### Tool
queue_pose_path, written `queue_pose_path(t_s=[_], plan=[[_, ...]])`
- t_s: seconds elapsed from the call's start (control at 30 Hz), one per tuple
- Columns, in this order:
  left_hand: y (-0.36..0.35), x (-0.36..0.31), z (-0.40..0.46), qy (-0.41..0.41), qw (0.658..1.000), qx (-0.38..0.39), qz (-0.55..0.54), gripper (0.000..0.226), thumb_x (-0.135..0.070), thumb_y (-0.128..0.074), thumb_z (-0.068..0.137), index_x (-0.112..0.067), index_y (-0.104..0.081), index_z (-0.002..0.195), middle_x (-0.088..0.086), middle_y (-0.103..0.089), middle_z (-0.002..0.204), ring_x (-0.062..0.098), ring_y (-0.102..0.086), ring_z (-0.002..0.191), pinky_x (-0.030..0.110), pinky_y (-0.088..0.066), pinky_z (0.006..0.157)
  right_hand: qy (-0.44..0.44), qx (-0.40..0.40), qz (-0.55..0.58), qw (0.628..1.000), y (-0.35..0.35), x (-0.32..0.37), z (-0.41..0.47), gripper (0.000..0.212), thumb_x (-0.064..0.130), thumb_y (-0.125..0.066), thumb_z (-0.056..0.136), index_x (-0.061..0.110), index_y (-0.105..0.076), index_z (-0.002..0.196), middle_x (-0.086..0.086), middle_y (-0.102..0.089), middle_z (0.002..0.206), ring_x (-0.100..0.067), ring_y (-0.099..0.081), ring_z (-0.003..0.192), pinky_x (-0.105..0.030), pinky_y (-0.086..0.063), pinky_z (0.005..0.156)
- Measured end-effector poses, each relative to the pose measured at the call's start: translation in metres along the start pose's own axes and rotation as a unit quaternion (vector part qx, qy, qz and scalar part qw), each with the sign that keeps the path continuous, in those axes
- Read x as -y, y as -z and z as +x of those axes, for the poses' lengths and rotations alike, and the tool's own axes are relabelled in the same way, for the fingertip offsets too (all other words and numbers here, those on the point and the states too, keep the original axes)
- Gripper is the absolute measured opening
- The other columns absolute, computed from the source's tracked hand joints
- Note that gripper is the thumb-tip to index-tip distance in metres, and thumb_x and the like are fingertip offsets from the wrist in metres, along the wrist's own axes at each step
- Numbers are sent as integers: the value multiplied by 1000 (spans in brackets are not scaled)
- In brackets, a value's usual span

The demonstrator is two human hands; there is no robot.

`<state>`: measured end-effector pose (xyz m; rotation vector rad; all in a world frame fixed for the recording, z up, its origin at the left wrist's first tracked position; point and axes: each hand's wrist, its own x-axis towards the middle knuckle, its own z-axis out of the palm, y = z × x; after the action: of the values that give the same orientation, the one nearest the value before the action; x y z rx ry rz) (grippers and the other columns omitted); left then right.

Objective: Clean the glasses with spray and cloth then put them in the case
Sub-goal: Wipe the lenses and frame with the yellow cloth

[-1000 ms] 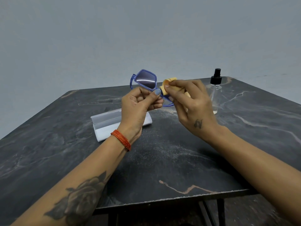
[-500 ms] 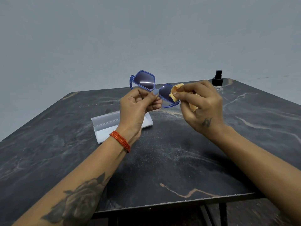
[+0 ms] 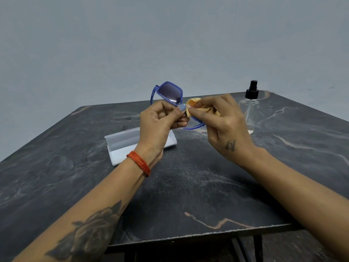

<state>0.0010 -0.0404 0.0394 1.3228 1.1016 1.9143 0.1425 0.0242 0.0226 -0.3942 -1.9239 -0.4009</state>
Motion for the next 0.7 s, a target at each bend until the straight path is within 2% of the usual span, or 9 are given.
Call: queue_pose_path(t_s=[0.13, 0.23, 0.43, 0.53, 0.63, 0.7], plan=[[-1, 0, -1, -1, 1000, 4, 4, 12, -3, -64, 81, -3, -57, 72, 0, -67, 56, 12, -65, 55, 21, -55, 58, 9, -9, 1, 1000, 2, -2, 0, 36, -12, -51, 79, 7, -73, 100, -15, -66, 93, -25, -48, 86, -20, -31, 73], [0, 0, 0, 3, 1000, 6, -1, 11, -2, -64, 81, -3, -57, 72, 1, -67, 57, 13, -66, 57, 21, -55, 58, -5, -8, -19, 1000, 0, 0, 0, 34, -6, -48, 85, 7, -72, 104, -15, -66, 94, -24, -46, 88, -20, -32, 71], [1, -1, 1, 3, 1000, 7, -8, 12, -2, -63, 81, -4, -57, 71, 0, -67, 56, 13, -66, 58, 21, -54, 59, -47, -20, -77, 996, 2, -3, 0, 38, -6, -43, 80, 4, -72, 102, -18, -65, 93, -34, -55, 82, -24, -34, 67], [1, 0, 1, 2, 1000, 4, -11, 12, -2, -64, 81, -4, -57, 71, 0, -66, 57, 13, -66, 58, 21, -54, 59, -47, -5, -75, 996, 1, -1, 0, 39, -6, -41, 80, 3, -71, 105, -19, -64, 94, -27, -47, 87, -20, -29, 69], [1, 0, 1, 1, 1000, 3, -8, 13, -2, -64, 81, -5, -57, 71, 0, -66, 56, 14, -66, 58, 21, -54, 59, -35, 4, -68, 997, 0, 0, 0, 39, -5, -40, 83, 3, -70, 108, -19, -63, 96, -24, -42, 89, -22, -32, 68], [0, 0, 0, -1, 1000, 5, -4, 12, -1, -64, 81, -4, -58, 71, 0, -66, 56, 13, -66, 58, 21, -54, 59, -13, 3, -62, 998, 0, 1, 0, 37, -9, -46, 84, 4, -69, 109, -19, -63, 96, -24, -42, 90, -23, -33, 69]])
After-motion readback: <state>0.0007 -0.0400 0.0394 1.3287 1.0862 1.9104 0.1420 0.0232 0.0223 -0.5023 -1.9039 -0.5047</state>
